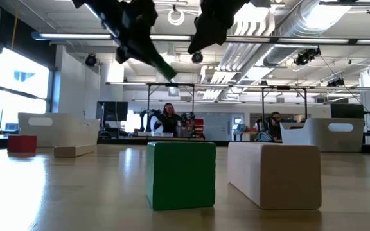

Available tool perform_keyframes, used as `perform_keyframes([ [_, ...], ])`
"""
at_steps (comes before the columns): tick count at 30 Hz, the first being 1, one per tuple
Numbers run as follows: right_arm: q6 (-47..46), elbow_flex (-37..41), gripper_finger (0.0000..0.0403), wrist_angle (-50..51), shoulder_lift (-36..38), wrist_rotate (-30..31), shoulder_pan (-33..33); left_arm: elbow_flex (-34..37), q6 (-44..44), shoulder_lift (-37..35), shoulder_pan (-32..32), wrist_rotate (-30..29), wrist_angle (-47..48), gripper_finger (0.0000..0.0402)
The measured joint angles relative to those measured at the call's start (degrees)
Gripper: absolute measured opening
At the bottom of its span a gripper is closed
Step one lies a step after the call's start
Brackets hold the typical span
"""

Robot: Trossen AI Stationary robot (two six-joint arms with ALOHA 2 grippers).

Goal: Sort & place blocks by color
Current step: Put the green block into the transparent bin

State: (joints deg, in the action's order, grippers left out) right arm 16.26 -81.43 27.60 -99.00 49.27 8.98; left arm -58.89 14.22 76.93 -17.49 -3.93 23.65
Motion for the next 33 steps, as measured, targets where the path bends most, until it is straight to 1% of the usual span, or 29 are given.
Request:
perform_keyframes([
  [6, -0.97, 0.00, 0.0209, 0.49, 0.00, 0.16, -0.33, 0.02, 0.84, -5.76, 3.19, 0.25, 10.03, 0.0044],
  [9, -1.24, 0.00, 0.0209, 0.84, 0.00, 0.24, -0.51, 0.02, 3.18, -8.86, 5.67, 0.59, 13.53, 0.0044],
  [13, -1.53, 0.02, 0.0209, 0.98, 0.00, 0.19, -0.47, 0.01, 7.69, -12.83, 9.12, 2.45, 20.51, 0.0044],
  [17, -3.40, 0.02, 0.0209, 1.83, 0.00, 0.10, -0.68, 0.02, 13.98, -15.76, 13.57, 2.60, 29.84, 0.0044],
  [20, -3.75, 0.02, 0.0209, 2.71, 0.00, 0.11, -0.74, 0.02, 20.54, -17.30, 17.55, 3.80, 36.47, 0.0044],
  [23, -4.25, 0.02, 0.0209, 3.27, 0.00, 0.08, -0.73, 0.02, 27.01, -18.04, 22.00, 5.34, 41.21, 0.0044],
  [27, -5.30, 0.02, 0.0209, 3.51, 0.00, 0.07, -0.73, 0.20, 35.31, -18.12, 28.21, 4.96, 47.02, 0.0044],
  [29, -5.32, 0.02, 0.0209, 3.74, 0.00, 0.08, -0.73, 1.51, 39.37, -17.90, 30.94, 5.33, 47.04, 0.0044],
  [33, -5.32, 0.04, 0.0209, 4.10, 0.00, 0.07, -0.73, 4.47, 46.18, -17.39, 35.90, 8.00, 46.34, 0.0044],
])
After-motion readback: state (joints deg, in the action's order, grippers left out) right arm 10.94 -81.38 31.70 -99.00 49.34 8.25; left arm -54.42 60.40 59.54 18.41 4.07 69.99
